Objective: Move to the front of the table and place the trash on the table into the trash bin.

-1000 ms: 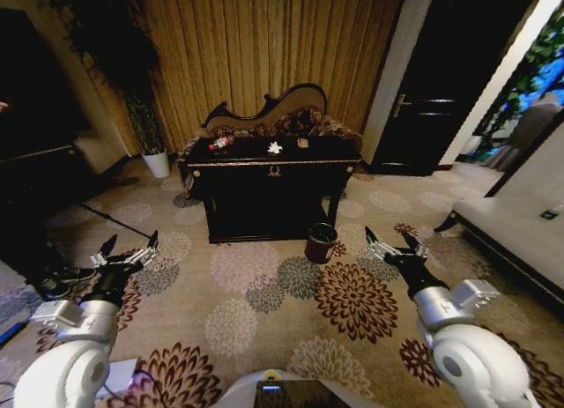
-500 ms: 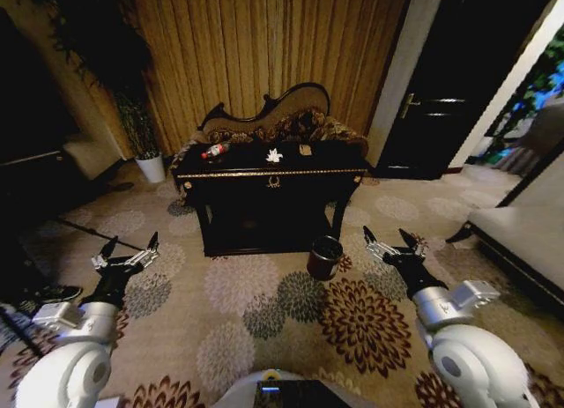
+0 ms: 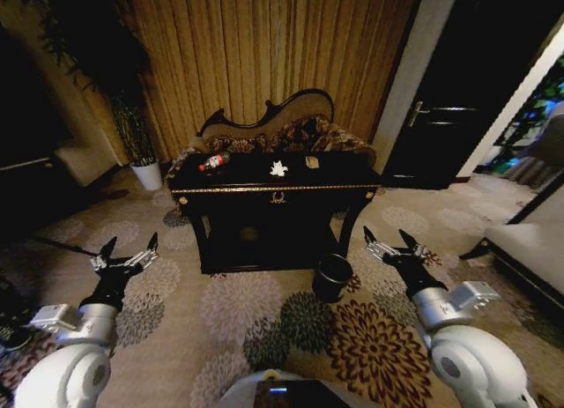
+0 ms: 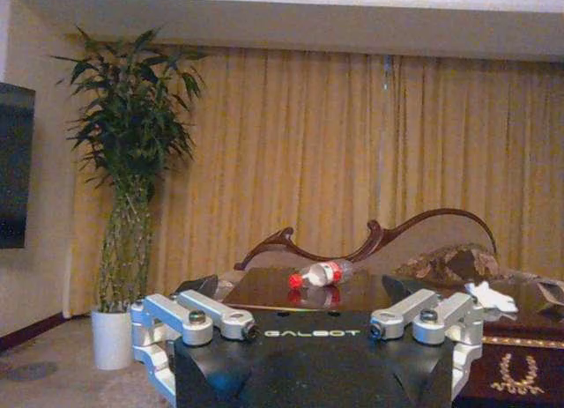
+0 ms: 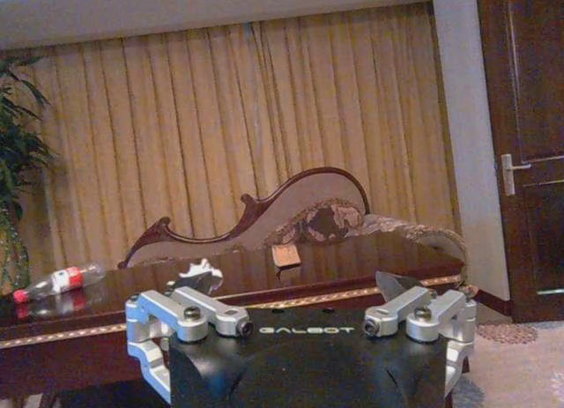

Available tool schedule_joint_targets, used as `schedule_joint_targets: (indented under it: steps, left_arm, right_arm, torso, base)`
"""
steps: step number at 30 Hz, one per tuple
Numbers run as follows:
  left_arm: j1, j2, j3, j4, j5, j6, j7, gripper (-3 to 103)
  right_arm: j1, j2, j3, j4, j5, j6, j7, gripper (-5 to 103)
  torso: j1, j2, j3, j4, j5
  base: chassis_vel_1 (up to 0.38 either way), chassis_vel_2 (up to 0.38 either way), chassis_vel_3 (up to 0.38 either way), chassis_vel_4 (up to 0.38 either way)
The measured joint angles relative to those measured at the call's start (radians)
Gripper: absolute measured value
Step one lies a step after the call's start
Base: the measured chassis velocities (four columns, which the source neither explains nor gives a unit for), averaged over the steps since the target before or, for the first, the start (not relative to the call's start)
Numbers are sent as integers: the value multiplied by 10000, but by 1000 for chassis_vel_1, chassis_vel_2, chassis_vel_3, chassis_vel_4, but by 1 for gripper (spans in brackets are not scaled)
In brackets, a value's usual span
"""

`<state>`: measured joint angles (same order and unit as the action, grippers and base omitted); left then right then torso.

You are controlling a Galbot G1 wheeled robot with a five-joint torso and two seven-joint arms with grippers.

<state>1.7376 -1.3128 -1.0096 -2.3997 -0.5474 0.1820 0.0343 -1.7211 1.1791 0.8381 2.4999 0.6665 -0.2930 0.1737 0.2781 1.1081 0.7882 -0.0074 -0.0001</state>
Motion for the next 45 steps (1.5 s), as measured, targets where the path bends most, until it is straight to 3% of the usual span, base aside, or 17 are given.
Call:
schedule_joint_targets:
  steps: [6,11,29,45]
  left_arm:
    - [31,-35,1,19,52,-56,38,100]
    - [7,-55,15,53,57,-61,46,100]
    - [0,-113,48,43,69,-101,56,100]
    - [3,-21,39,-400,-146,130,-241,100]
  right_arm:
    - [10,14,-62,0,-19,17,-7,100]
    - [23,15,-89,1,-38,24,-15,100]
    - [92,-17,-156,-87,-69,47,-34,100]
    - [345,-154,-375,-284,-76,-8,-25,100]
  torso:
    - [1,0,1,9,3]
    - [1,-1,1,-1,-2]
    - [3,-3,2,3,1]
    - [-1,1,-1,2,1]
  base:
    - [-217,237,253,-229]
    - [-230,190,214,-200]
    - [-219,228,221,-226]
    - [-65,68,64,-67]
